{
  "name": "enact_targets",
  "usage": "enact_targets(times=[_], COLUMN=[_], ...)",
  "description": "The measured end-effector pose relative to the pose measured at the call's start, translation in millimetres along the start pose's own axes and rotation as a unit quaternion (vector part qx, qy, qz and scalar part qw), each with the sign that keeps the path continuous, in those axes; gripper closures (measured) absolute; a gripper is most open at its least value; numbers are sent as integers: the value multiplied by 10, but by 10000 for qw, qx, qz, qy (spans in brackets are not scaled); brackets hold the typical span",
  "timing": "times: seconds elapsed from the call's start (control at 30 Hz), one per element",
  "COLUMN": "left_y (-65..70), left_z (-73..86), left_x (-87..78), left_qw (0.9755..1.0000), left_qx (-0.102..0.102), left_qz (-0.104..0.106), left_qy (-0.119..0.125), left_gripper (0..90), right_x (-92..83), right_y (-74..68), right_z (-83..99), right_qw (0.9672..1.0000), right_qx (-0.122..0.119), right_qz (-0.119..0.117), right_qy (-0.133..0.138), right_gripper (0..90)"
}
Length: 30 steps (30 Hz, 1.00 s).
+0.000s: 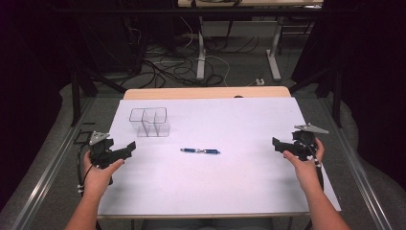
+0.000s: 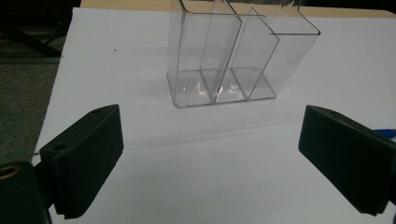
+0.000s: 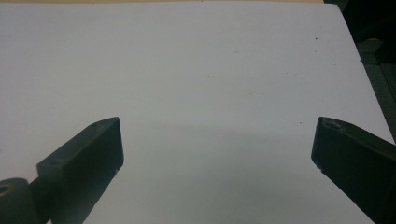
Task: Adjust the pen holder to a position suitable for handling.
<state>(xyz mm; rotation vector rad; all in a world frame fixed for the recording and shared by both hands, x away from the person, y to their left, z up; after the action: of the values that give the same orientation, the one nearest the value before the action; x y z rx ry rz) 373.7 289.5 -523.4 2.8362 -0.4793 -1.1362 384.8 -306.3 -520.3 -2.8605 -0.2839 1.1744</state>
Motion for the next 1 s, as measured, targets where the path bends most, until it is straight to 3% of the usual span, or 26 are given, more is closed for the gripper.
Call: enact_targets(times=[0.27, 0.5, 0.57, 0.63, 1.0], left_y=[16, 51, 74, 83, 96], left_z=[-113, -344, -481, -573, -943], left_x=[-37, -52, -61, -72, -105], left_qw=[10000, 9999, 9998, 9997, 9986], left_qx=[-10, -16, 160, 211, 311], left_qz=[13, 102, -24, -83, -248], left_qy=[8, -9, -82, -92, -360], left_gripper=[127, 162, 170, 199, 275], right_x=[-19, -26, -23, -20, -14], right_y=[-2, 2, -2, -7, -22], right_z=[30, 58, 63, 70, 107], right_qw=[10000, 10000, 10000, 10000, 9999], right_qx=[-24, -8, -10, -28, -45], right_qz=[25, 39, 53, 63, 27], right_qy=[-13, -32, -36, -52, -144], right_gripper=[24, 28, 28, 31, 56])
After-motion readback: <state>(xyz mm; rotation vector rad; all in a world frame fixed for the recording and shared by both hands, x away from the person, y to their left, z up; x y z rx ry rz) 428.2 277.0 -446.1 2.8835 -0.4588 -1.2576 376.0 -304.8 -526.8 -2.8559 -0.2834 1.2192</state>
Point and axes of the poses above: each handheld gripper's, and its own axes: x roughly forward along the jaws, z roughly out of its underside, y roughly to its right, the point moved 2 cm from there along x, roughly forward along the jaws, and after that the axes turned 9 degrees about -y, right-handed, at the moved point
